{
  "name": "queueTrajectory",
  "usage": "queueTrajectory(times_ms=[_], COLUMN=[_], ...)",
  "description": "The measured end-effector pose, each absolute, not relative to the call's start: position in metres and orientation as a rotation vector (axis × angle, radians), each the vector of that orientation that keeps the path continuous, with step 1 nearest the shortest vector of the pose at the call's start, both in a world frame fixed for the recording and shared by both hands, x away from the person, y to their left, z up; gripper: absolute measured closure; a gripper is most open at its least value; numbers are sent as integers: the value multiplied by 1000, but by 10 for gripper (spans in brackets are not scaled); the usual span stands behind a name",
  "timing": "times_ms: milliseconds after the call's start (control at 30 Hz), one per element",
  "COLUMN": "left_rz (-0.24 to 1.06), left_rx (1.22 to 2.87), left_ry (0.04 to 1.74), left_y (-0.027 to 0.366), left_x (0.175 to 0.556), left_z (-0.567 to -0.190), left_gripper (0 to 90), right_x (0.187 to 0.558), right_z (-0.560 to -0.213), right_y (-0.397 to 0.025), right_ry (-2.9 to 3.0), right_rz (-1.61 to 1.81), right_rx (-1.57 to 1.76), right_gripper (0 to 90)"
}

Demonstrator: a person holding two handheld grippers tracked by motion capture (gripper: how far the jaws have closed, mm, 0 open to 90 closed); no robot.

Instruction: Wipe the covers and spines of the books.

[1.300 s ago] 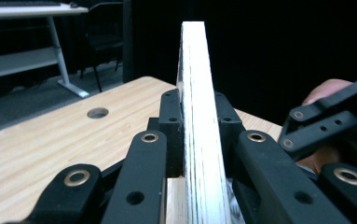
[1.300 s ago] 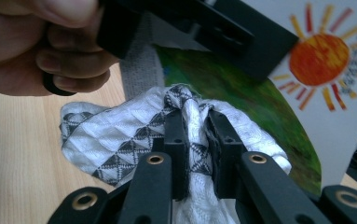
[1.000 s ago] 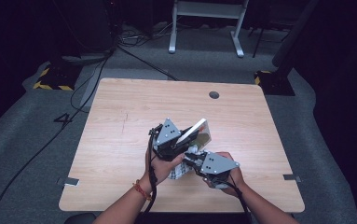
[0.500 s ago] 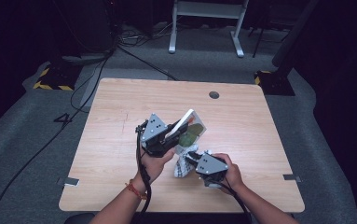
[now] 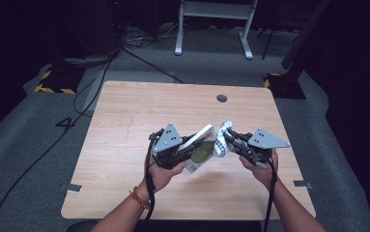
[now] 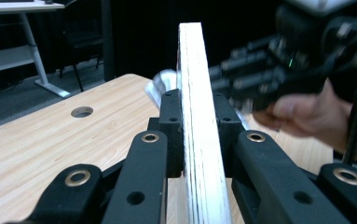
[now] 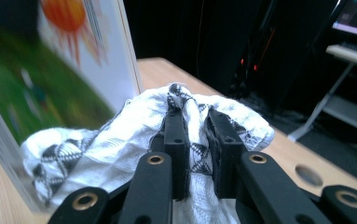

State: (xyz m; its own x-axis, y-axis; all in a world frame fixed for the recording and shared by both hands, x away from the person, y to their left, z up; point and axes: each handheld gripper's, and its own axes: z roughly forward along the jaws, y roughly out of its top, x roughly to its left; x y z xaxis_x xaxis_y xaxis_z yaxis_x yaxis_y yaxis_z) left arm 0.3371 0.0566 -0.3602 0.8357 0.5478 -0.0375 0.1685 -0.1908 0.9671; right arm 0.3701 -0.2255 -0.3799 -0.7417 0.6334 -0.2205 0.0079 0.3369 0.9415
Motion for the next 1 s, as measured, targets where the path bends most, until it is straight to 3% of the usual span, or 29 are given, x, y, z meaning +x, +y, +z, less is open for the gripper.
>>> queueTrajectory(times_ms=[400,1000], left_rz=[348,378], left_rx=[1771,1717], left_ry=[466,471], left_y=[48,62], left_x=[335,336], left_z=[-361,-351], left_gripper=[793,793], right_x=[369,393], right_z=[-327,-418], right_y=[-220,-231], right_ry=[2047,2306], right_rz=[1608,1404], right_rx=[480,709], right_gripper=[797,796])
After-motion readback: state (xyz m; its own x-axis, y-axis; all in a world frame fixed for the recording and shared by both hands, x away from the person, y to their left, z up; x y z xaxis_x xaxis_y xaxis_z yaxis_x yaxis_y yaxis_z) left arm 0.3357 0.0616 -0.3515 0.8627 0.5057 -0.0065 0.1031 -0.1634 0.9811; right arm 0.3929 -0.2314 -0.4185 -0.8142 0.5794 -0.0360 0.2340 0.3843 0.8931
